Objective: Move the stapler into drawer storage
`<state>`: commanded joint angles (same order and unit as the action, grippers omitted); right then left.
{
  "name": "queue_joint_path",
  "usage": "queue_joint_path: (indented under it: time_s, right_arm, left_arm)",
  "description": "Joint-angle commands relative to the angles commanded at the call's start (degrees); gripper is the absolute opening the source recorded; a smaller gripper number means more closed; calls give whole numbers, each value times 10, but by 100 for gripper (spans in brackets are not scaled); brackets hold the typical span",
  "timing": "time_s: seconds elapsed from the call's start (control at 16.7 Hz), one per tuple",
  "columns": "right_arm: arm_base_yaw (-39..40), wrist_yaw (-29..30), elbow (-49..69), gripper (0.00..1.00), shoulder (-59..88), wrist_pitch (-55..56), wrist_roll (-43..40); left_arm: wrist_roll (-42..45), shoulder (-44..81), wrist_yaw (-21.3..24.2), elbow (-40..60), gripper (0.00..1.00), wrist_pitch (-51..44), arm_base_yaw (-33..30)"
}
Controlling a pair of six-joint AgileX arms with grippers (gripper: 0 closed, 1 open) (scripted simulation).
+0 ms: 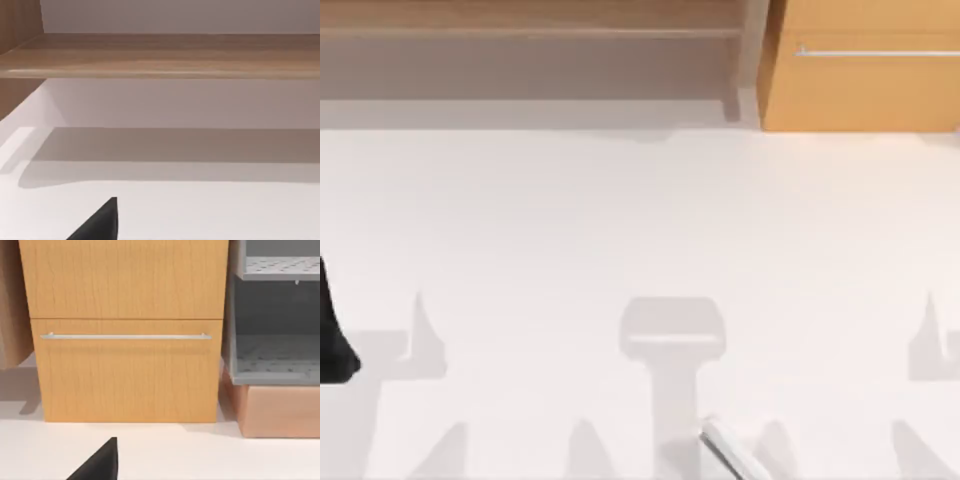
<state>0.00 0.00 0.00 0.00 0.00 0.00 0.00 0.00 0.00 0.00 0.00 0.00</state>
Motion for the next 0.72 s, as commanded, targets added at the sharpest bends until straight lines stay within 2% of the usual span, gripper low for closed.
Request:
queue_joint_path:
  time_s: [0.18,0.36,0.72]
  right_arm:
    - [0,1,3,100,5,3,-4]
    - [3,7,28,100,54,33,-42]
    - [24,27,126,100,284,160,-211]
  left_arm:
    - [0,0,0,0,100,0,0]
    - [0,0,0,0,100,0,0]
    - [0,0,0,0,100,0,0]
